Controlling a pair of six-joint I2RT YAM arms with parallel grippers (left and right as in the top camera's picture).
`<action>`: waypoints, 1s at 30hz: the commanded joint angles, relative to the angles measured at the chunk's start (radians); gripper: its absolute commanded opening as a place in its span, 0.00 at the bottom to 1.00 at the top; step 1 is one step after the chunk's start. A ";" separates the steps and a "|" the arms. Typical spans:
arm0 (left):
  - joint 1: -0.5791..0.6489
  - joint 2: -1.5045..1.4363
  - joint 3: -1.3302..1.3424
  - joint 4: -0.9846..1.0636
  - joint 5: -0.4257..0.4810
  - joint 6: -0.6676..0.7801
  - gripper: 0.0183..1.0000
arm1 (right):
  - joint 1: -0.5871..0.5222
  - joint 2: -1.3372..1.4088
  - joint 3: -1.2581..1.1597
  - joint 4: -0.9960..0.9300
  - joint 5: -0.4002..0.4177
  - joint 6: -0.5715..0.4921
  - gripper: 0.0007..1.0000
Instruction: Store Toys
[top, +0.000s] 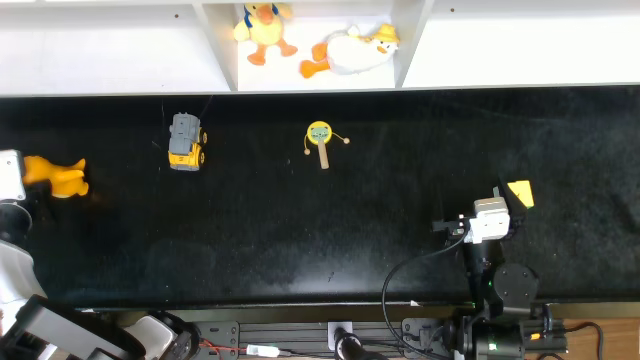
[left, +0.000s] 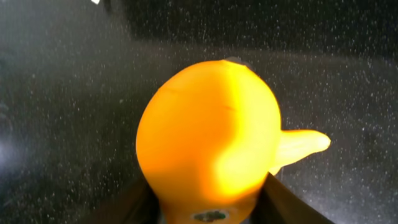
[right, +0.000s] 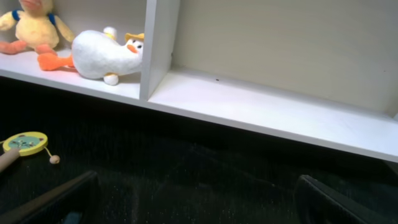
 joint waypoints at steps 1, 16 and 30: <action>-0.018 0.005 0.018 0.004 0.022 0.014 0.30 | -0.001 -0.006 0.002 0.005 0.001 0.001 1.00; -0.032 -0.100 0.125 -0.221 0.018 -0.172 0.02 | -0.001 -0.006 0.002 0.005 0.001 0.001 1.00; -0.167 0.010 0.481 -0.388 -0.171 -0.301 0.02 | -0.001 -0.006 0.002 0.005 0.001 0.001 1.00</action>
